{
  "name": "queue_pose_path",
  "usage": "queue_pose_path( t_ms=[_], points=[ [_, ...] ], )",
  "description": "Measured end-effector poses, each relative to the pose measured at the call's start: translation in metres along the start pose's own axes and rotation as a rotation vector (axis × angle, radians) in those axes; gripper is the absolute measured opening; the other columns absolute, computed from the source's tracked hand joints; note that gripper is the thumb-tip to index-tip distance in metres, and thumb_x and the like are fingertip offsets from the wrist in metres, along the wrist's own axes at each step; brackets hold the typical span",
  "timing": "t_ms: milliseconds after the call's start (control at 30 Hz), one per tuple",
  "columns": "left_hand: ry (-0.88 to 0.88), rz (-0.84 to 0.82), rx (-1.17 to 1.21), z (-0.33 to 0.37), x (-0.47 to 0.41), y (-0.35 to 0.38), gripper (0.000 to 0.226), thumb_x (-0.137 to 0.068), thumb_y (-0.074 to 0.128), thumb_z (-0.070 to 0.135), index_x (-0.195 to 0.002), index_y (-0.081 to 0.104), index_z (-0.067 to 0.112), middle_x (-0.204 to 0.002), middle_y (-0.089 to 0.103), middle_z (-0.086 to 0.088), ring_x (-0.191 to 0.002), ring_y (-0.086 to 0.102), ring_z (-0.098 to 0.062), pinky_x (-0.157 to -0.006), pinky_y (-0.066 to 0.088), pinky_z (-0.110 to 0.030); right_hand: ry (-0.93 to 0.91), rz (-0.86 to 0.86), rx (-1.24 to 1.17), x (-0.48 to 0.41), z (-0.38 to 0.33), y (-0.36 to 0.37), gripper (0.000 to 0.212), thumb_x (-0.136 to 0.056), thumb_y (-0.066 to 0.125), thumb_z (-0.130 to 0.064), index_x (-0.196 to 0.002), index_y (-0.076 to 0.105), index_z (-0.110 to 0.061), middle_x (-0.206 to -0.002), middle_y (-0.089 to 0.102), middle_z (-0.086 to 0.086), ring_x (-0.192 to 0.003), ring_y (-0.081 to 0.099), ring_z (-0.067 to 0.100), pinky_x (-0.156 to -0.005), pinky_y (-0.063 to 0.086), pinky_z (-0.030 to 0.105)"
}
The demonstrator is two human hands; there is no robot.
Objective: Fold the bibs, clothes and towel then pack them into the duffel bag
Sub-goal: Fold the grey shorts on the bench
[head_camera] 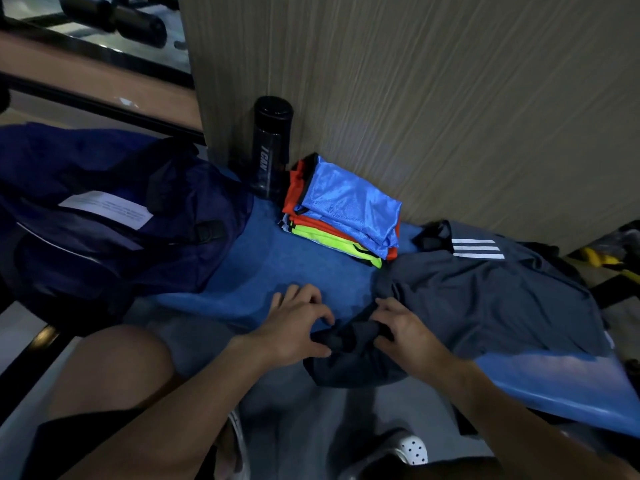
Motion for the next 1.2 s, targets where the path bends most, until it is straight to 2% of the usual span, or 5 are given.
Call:
queue_pose_path(
  t_ms=[200, 467, 733, 1033, 1200],
  points=[
    [-0.021, 0.197, 0.168, -0.001, -0.009, -0.018, 0.018, -0.085, 0.07, 0.023, -0.082, 0.058, 0.037, -0.087, 0.06, 0.018, -0.092, 0.058, -0.007, -0.092, 0.042, -0.037, 0.059, 0.127, -0.019, -0.007, 0.01, -0.016, 0.012, -0.083, 0.066, -0.007, -0.094, 0.063, -0.004, -0.105, 0.056, 0.008, -0.105, 0.058, 0.028, -0.088, 0.043, 0.026],
    [-0.15, 0.485, 0.744, -0.009, -0.012, -0.074, 0.015, -0.094, 0.064, 0.013, -0.084, 0.06, 0.023, -0.093, 0.07, 0.0, -0.042, 0.057, -0.013, -0.04, 0.043, -0.026, 0.067, 0.435, -0.382, -0.017, -0.011, -0.074, 0.01, -0.086, 0.069, -0.014, -0.084, 0.061, -0.02, -0.074, 0.065, -0.008, -0.071, 0.061, 0.006, -0.069, 0.048, 0.025],
    [0.277, 0.706, 0.819, 0.038, 0.001, -0.135, 0.018, -0.09, 0.052, -0.004, -0.098, 0.066, 0.005, -0.095, 0.069, -0.005, -0.097, 0.066, -0.016, -0.09, 0.048, -0.023, 0.008, 0.607, -0.644, -0.015, -0.02, -0.108, 0.031, -0.081, 0.067, 0.007, -0.074, 0.054, -0.02, -0.068, 0.059, -0.002, -0.063, 0.048, -0.001, -0.06, 0.041, 0.014],
    [-0.167, 0.414, 0.665, -0.02, -0.011, -0.078, 0.02, -0.1, 0.052, 0.014, -0.094, 0.068, 0.024, -0.087, 0.071, -0.006, -0.069, 0.07, -0.005, -0.062, 0.049, -0.019, -0.006, 0.498, -0.611, -0.011, -0.02, -0.094, 0.036, -0.073, 0.062, 0.012, -0.082, 0.062, -0.023, -0.081, 0.068, 0.001, -0.078, 0.062, 0.012, -0.073, 0.05, 0.032],
    [-0.275, 0.393, 0.39, -0.045, -0.016, -0.062, 0.014, -0.094, 0.063, 0.022, -0.106, 0.069, 0.021, -0.102, 0.064, 0.002, -0.095, 0.064, -0.017, -0.084, 0.05, -0.027, 0.0, 0.356, -0.535, -0.01, -0.017, -0.071, 0.031, -0.066, 0.064, -0.015, -0.095, 0.065, -0.027, -0.09, 0.071, -0.004, -0.089, 0.067, 0.018, -0.085, 0.052, 0.04]
  ],
)
Point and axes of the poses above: each hand's wrist, its own x-axis away from the middle knuckle, its own y-axis out of the palm, z = x × y, the point moved 9 cm from there along -x, towards the middle knuckle
